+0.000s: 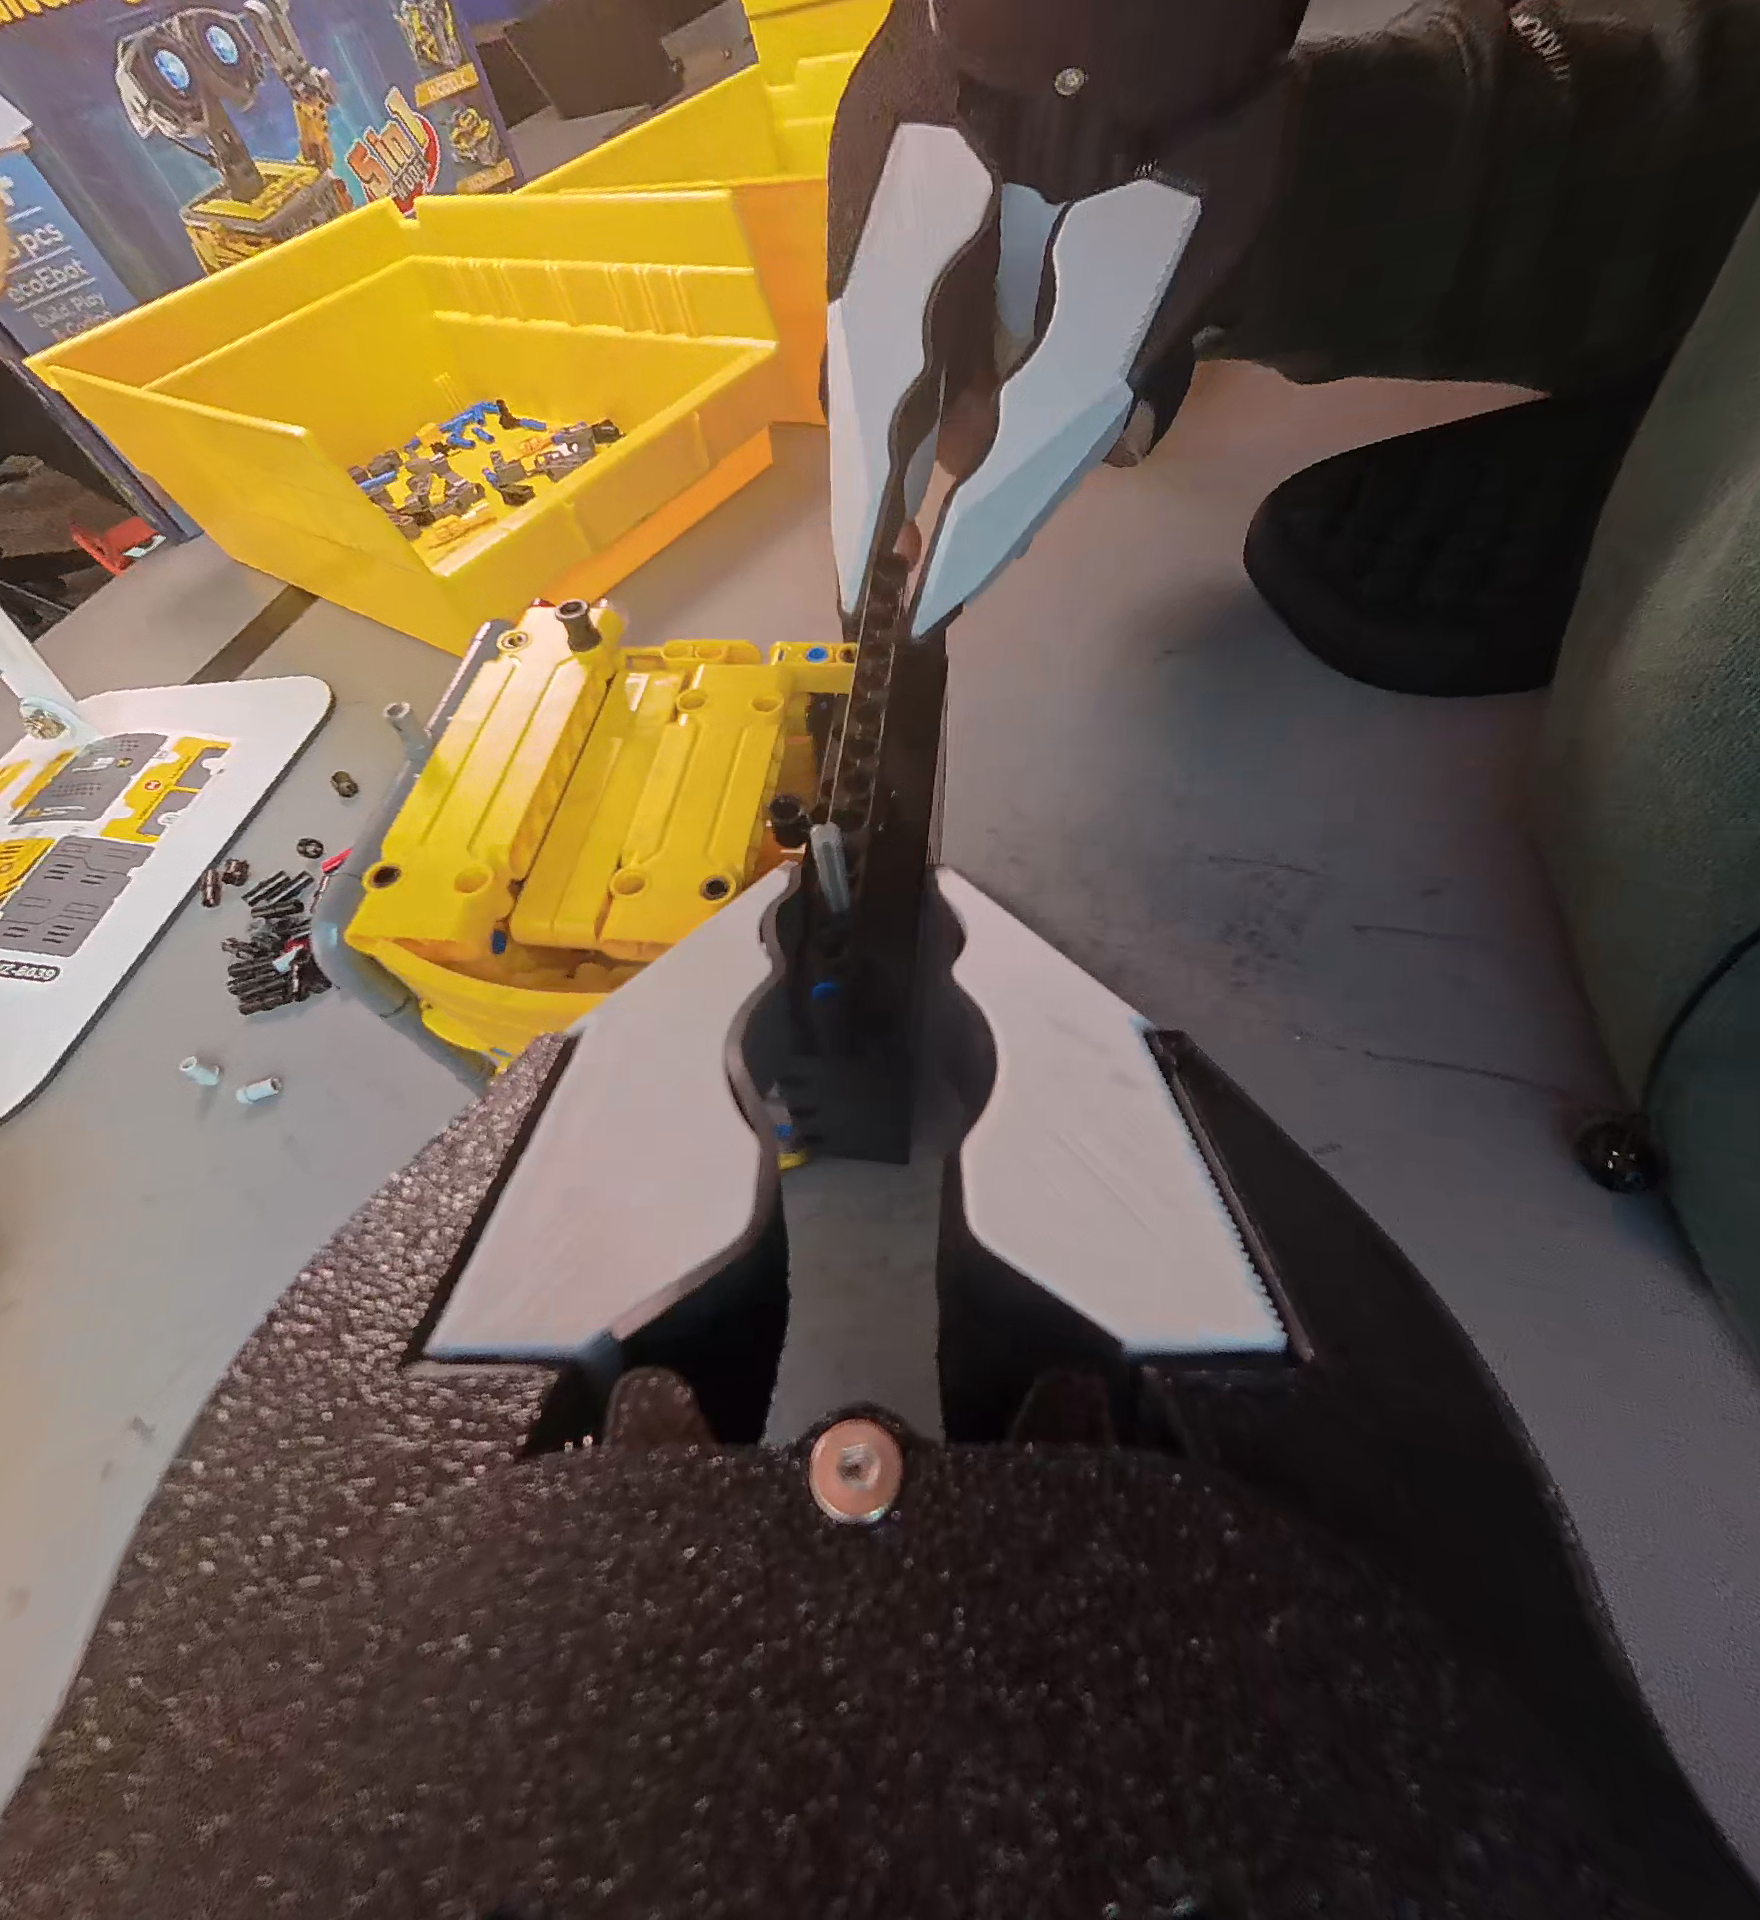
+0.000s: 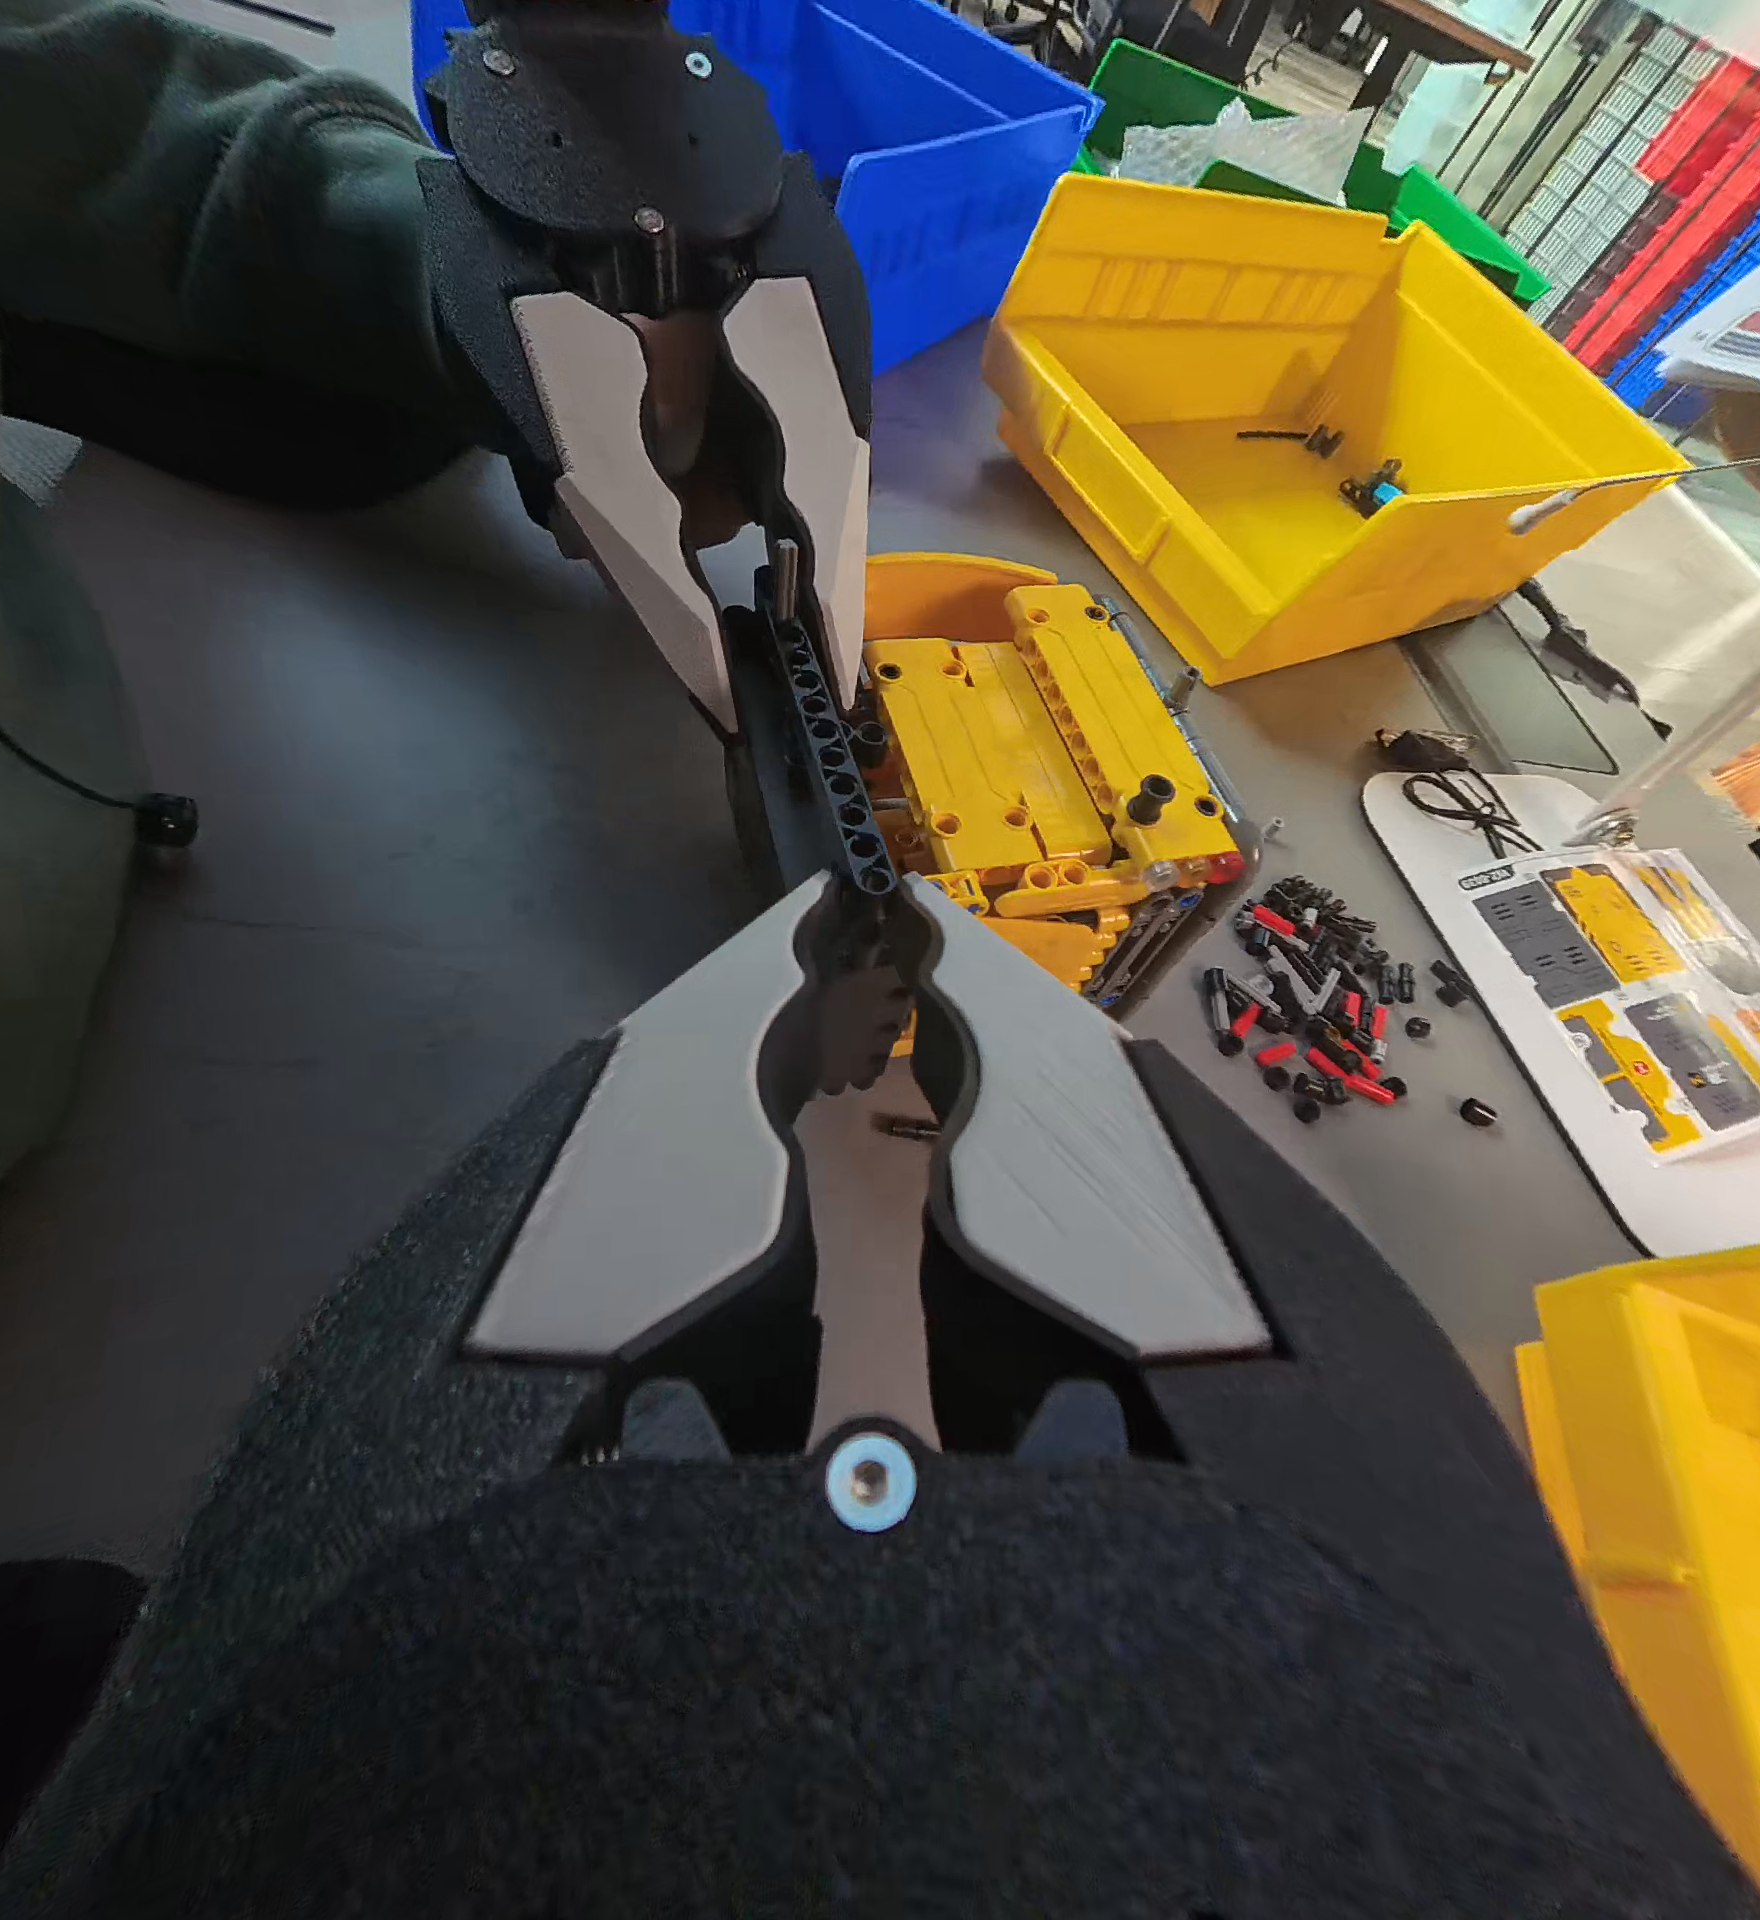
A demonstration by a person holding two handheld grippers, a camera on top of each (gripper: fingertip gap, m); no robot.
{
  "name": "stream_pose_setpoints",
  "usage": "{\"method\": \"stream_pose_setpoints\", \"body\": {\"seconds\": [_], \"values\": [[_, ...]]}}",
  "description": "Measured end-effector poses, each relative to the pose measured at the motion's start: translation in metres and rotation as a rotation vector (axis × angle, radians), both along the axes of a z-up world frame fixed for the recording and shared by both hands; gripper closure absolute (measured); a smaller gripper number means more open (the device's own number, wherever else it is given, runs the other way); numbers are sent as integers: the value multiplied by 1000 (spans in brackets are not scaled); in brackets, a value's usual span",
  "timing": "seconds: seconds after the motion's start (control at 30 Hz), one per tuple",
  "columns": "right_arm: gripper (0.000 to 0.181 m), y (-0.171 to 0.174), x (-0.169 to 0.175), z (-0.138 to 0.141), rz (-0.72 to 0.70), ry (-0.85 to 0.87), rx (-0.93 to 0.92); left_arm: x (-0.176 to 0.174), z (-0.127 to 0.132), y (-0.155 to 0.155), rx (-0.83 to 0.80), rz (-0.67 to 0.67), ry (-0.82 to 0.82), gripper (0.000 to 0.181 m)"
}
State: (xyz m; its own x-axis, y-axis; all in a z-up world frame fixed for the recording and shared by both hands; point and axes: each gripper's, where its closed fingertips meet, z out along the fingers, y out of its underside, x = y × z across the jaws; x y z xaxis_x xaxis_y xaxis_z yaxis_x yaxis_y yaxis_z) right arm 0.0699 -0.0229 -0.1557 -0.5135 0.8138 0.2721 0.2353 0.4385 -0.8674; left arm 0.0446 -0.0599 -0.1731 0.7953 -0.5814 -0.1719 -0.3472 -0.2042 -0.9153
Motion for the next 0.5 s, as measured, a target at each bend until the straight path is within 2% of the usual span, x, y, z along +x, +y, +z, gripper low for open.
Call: {"method": "stream_pose_setpoints", "body": {"seconds": [0.13, 0.5], "values": [[173, -1, 3, 0, -9, 37, 47, 2, -1, 0, -8, 12, 26, 160], [172, -1, 8, -2, -6, 2, -118, 4, 0, 1, -13, 14, -19, 161]]}}
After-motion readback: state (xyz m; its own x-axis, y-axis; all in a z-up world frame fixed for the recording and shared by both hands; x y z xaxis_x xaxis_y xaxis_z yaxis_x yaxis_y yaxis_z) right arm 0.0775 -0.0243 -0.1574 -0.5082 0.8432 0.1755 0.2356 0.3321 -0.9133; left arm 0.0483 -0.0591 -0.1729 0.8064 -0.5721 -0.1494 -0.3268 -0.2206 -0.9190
